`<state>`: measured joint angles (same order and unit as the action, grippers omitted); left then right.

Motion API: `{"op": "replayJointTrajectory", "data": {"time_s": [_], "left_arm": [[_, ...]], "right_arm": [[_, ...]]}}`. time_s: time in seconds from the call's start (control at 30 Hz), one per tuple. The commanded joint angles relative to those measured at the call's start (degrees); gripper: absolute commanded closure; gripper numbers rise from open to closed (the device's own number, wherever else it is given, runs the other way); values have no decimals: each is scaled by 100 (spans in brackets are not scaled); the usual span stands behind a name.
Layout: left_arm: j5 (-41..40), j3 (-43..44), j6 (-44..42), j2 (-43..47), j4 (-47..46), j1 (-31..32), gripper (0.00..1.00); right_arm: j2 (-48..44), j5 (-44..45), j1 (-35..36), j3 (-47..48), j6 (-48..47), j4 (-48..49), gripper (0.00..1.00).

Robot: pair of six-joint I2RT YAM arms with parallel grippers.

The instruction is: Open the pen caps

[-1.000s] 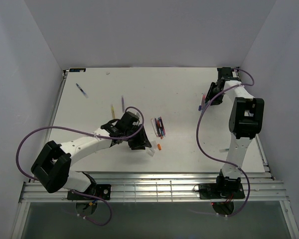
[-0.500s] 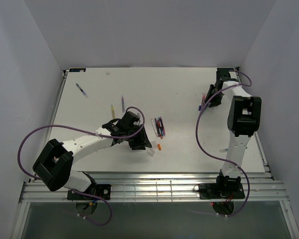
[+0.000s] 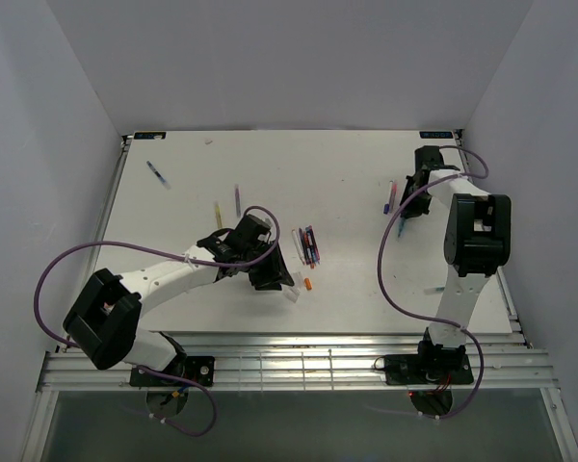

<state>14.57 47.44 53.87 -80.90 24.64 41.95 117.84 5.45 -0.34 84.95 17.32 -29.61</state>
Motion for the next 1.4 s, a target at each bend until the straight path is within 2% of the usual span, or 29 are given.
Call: {"op": "replayJointTrajectory", "data": {"time_s": [0.0, 0.07, 0.17, 0.37, 0.5, 0.63, 0.8, 1.0, 1.23, 1.37], "left_arm": [[160, 396, -43, 198, 93, -30, 50], [195, 546, -113, 163, 181, -30, 50], [353, 880, -209, 66, 181, -38, 49], [907, 1557, -430, -382, -38, -38, 47], [1022, 1830, -430, -540, -100, -38, 47], [943, 1874, -316, -593, -109, -38, 46], [636, 1769, -289, -558, 40, 6, 38], [644, 1663, -271, -593, -3, 93, 37], [749, 1786, -271, -857, -91, 199, 38], [925, 1778, -237, -962, -162, 243, 45]], "right_arm": [[-549, -52, 25, -593, -80, -362, 92], [-884, -149, 25, -716, -71, -362, 92], [-1456, -745, 60, -848, 25, -493, 92], [-2387, -2072, 1166, -1208, 403, -494, 92], [-2643, -2373, 2289, -1384, 939, -283, 92], [-2626, -2531, 2881, -1271, 1273, -168, 92], [-2565, -2619, 3118, -1156, 1431, -133, 92], [-2468, -2681, 3321, -1173, 1616, 16, 92], [-2345, -2646, 3453, -1051, 1774, 95, 92], [-2292, -2602, 3462, -1007, 1827, 139, 92]]}}
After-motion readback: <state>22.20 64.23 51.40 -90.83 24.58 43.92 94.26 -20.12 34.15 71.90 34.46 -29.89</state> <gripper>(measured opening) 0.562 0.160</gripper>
